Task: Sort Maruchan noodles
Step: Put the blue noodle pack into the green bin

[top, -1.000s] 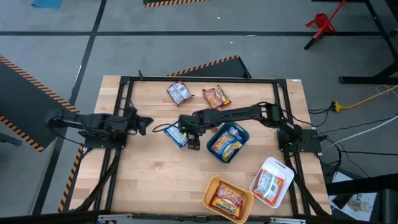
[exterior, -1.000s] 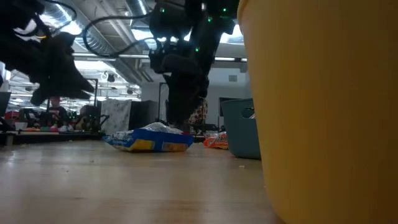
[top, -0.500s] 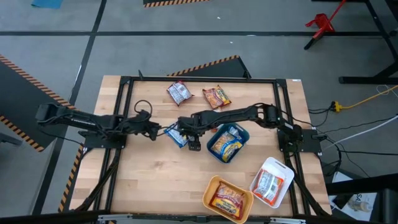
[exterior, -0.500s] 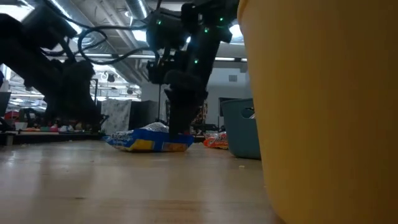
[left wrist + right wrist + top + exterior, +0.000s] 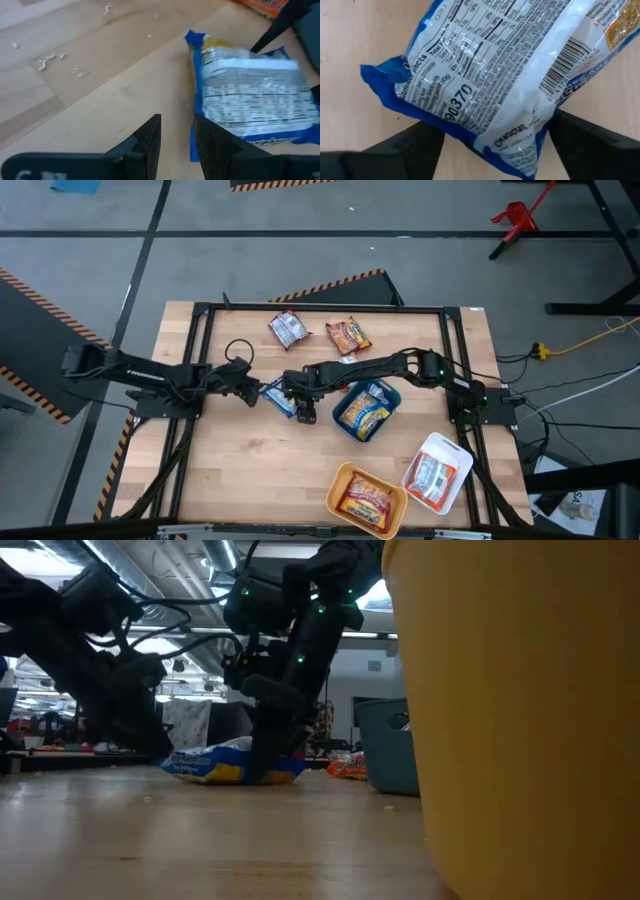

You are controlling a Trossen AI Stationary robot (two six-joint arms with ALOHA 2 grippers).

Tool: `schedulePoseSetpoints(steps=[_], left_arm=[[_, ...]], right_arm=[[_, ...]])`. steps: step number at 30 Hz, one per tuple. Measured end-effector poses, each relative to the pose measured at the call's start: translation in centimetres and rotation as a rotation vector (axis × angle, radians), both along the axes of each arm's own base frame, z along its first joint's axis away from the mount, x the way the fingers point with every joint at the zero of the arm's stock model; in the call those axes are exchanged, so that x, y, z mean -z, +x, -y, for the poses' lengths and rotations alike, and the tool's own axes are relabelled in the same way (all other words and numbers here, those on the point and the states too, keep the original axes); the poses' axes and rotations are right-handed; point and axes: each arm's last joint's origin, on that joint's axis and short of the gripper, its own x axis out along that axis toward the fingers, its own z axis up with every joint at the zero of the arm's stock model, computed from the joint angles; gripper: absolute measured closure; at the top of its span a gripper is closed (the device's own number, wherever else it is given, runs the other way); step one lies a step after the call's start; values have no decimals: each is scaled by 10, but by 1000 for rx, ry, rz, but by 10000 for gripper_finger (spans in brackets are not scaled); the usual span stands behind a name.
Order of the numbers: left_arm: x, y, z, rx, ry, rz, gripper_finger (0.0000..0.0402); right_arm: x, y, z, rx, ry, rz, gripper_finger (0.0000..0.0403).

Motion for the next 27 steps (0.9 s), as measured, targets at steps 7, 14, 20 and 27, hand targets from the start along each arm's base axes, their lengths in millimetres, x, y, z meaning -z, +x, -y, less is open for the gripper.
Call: schedulePoseSetpoints(steps=[7, 14, 20, 27], left_arm=[[6, 8, -1, 60, -23, -2, 294], [11, 10, -1, 67, -33, -26, 294], [11, 10, 0, 77, -51, -29, 294], [9, 10, 1, 85, -86, -11, 294]], right_arm=[[0, 0, 0, 2, 0, 6, 178], [0, 1, 0, 17, 12, 14, 319], [0, 1, 0, 28, 12, 9, 390], [-6, -1, 0, 85, 36, 9, 400]])
